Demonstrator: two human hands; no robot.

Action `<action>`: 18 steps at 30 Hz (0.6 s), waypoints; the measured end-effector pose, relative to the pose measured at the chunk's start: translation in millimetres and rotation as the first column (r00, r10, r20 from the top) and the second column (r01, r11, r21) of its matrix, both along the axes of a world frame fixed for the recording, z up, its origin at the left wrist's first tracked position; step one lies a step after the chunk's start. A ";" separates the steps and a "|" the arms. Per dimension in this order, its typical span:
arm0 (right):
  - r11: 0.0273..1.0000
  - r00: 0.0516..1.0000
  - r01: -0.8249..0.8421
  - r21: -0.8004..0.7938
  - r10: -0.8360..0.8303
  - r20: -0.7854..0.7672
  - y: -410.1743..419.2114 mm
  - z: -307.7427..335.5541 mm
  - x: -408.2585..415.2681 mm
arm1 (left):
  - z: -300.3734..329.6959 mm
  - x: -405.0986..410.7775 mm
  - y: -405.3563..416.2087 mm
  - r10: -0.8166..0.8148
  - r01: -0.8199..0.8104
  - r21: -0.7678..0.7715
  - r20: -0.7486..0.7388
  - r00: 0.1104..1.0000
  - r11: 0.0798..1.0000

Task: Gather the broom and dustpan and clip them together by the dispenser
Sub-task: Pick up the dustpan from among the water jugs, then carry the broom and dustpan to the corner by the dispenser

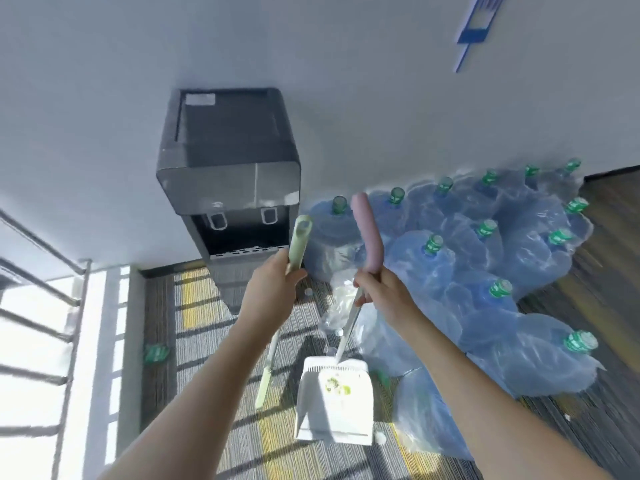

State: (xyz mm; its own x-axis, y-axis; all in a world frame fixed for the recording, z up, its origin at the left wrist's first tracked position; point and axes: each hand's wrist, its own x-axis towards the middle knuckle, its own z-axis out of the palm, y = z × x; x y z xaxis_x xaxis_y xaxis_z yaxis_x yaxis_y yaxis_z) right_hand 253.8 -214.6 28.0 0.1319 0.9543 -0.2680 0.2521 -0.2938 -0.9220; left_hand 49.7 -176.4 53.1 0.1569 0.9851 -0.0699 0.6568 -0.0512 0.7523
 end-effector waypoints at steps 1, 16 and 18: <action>1.000 1.000 -0.014 0.002 0.014 0.011 7.0 6.2 -14.5 | 4.6 -15.3 3.4 0.016 -0.016 0.000 0.004 1.000 1.000; 0.949 0.939 -0.314 -0.028 0.315 0.139 89.7 29.7 -258.4 | 32.9 -257.2 38.8 0.330 -0.333 0.025 0.084 0.940 0.942; 0.945 0.936 -0.321 -0.065 0.327 0.130 99.5 27.8 -282.6 | 33.7 -276.8 44.7 0.349 -0.351 0.019 0.073 0.934 0.936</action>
State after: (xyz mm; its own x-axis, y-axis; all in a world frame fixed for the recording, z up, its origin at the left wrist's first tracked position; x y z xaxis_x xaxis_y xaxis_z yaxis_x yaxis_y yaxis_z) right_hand -28.8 -115.0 55.8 -0.1445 0.9398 -0.3098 0.4629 -0.2125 -0.8605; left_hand -227.1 -131.7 86.8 -0.1950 0.9800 -0.0391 0.5852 0.1482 0.7972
